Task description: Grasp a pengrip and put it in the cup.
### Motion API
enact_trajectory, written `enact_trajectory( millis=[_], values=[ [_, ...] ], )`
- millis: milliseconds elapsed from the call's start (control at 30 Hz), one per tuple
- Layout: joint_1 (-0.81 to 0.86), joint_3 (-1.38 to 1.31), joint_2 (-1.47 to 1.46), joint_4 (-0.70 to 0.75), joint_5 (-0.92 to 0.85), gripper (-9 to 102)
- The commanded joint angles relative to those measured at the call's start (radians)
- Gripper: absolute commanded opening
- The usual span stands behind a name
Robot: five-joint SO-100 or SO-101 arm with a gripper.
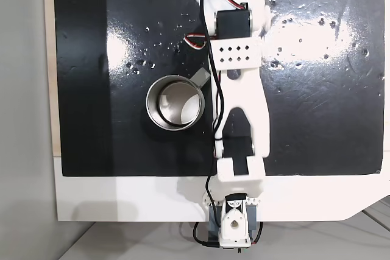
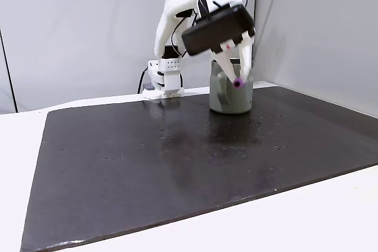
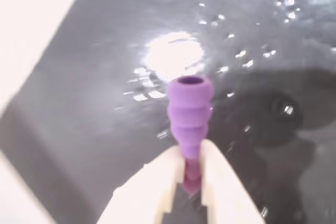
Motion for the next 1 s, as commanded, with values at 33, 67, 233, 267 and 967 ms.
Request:
enact_trajectory(
  millis=[33,67,233,267,967],
  values=[
    [-0.005,0.083,0.281,0.046,0.066,0],
    [-0.015,0.118,0.336,0.060,0.078,0],
    [-0.094,0.302,0.569,0.106,0.129,0],
    [-0.114,0.347,0.609,0.109,0.138,0],
    [-0.531,0.795,0.996,0.325,0.328,0]
  ],
)
